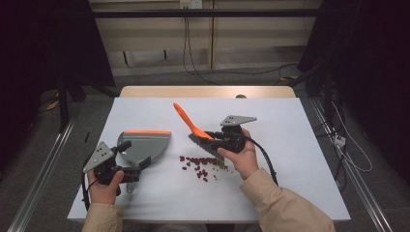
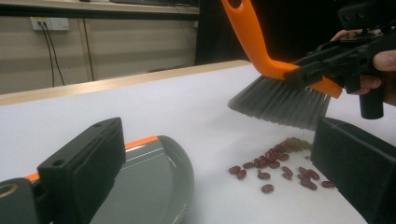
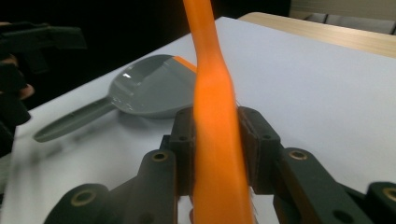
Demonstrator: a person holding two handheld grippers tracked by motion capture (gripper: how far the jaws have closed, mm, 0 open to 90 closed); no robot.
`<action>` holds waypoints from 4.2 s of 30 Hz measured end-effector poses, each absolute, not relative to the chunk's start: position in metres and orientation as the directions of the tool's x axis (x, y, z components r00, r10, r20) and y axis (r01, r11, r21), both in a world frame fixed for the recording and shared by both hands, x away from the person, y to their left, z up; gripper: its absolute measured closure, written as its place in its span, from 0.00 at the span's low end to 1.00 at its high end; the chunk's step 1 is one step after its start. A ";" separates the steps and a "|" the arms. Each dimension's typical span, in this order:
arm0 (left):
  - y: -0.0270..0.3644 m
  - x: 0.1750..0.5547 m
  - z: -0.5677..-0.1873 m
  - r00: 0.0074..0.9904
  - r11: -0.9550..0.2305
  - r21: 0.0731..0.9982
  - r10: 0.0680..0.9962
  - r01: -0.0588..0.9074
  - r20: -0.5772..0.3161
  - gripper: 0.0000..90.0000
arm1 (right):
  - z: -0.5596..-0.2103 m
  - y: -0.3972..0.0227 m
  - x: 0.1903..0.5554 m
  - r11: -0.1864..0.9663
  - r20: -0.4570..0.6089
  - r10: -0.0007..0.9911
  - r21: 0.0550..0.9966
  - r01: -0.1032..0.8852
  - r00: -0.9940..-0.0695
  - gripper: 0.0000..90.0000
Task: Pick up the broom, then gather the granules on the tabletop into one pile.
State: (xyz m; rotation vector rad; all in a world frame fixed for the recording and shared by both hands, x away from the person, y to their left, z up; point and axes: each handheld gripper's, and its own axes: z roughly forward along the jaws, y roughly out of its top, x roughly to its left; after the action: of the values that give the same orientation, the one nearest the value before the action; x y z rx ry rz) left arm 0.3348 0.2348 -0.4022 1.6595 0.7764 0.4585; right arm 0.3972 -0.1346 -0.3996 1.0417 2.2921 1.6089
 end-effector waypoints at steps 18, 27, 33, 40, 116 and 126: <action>0.236 0.332 -0.401 0.699 -0.087 0.968 0.707 0.235 -0.106 0.04 | -0.401 -0.111 0.380 0.059 0.344 0.628 0.874 0.483 -0.698 0.77; 0.237 0.332 -0.400 0.695 -0.082 0.968 0.710 0.236 -0.109 0.04 | -0.405 -0.099 0.377 0.048 0.357 0.626 0.870 0.491 -0.693 0.77; 0.237 0.332 -0.401 0.699 -0.086 0.968 0.707 0.235 -0.107 0.04 | -0.408 -0.090 0.374 0.059 0.355 0.625 0.867 0.495 -0.696 0.77; 0.237 0.331 -0.400 0.699 -0.089 0.969 0.708 0.231 -0.102 0.04 | -0.414 -0.079 0.373 0.031 0.398 0.601 0.855 0.517 -0.693 0.77; 0.232 0.333 -0.399 0.706 -0.102 0.969 0.702 0.226 -0.090 0.04 | -0.444 -0.140 0.393 -0.061 0.517 0.730 0.702 0.710 -0.448 0.79; 0.232 0.334 -0.400 0.706 -0.103 0.968 0.702 0.227 -0.091 0.04 | -0.428 -0.131 0.395 -0.009 0.532 0.626 0.736 0.677 -0.570 0.79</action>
State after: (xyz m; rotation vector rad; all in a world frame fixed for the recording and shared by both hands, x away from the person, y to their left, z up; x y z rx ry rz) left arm 0.3337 0.2319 -0.3996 1.6664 0.7584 0.4730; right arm 0.3946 -0.1309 -0.4280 1.4769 2.2445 1.7178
